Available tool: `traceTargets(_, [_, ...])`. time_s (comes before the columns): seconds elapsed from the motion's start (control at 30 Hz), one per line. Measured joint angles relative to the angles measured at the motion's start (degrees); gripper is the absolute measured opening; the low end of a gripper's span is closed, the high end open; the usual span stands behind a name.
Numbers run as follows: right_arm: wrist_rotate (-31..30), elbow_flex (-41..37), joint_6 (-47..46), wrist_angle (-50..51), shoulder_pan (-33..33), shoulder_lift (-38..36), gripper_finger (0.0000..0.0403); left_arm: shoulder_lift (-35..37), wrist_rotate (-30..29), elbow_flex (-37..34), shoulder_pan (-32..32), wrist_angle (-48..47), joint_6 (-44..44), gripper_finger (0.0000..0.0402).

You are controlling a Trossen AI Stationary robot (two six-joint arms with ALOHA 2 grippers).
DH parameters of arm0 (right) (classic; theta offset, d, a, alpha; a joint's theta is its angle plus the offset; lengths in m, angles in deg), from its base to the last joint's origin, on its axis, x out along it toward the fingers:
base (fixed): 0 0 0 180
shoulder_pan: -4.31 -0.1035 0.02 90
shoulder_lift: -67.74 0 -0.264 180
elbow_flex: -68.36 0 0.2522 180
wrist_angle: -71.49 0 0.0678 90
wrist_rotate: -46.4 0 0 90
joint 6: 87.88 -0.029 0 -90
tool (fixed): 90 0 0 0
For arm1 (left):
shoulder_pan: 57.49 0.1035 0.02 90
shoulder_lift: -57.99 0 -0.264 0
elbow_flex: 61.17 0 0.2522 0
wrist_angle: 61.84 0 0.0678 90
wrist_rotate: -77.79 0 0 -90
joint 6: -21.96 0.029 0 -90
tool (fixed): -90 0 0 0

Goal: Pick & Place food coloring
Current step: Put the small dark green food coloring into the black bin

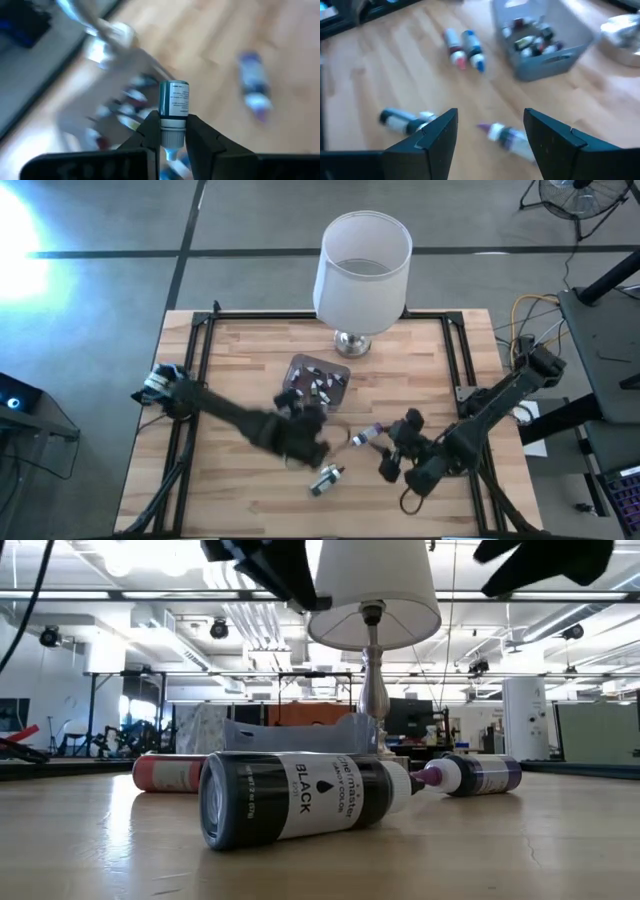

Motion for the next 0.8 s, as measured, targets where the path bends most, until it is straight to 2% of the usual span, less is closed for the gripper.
traceTargets(0.07, [0.0, -0.7, 1.3, 0.7, 1.2, -1.4, 0.0219, 2.2, 2.1, -0.9, 5.4, 0.9, 2.9, 0.0037])
traceTargets(0.13, [-0.5, -1.0, 2.8, 0.6, 2.0, -2.2, 0.0219, 3.3, 8.9, -2.8, 11.3, 1.6, 6.2, 0.0038])
traceTargets(0.2, [-1.8, -1.0, 4.0, 0.2, 2.1, -2.6, 0.0219, 3.3, 13.2, -5.2, 16.2, 3.4, 8.7, 0.0043])
traceTargets(0.37, [-2.3, -1.0, 1.0, 0.0, 2.0, -2.0, 0.0219, 3.3, 16.9, -9.1, 22.9, 2.9, 10.8, 0.0103])
traceTargets(0.5, [-1.3, -1.1, -1.9, 0.0, 1.6, -0.1, 0.0219, 3.6, 9.9, -9.4, 22.0, 1.3, 12.0, 0.0164])
traceTargets(0.6, [1.4, -1.2, -1.9, 0.0, 1.5, 2.0, 0.0219, 4.9, 5.0, -8.2, 20.4, 0.8, 12.8, 0.0195])
traceTargets(0.7, [6.5, -1.1, 1.0, -0.8, 1.8, 4.2, 0.0219, 6.2, 5.4, -6.7, 19.1, -0.3, 14.2, 0.0209])
traceTargets(0.8, [13.3, -1.2, 11.5, -4.5, 2.4, 6.5, 0.0219, 8.4, 10.4, -6.0, 15.0, 0.8, 11.8, 0.021])
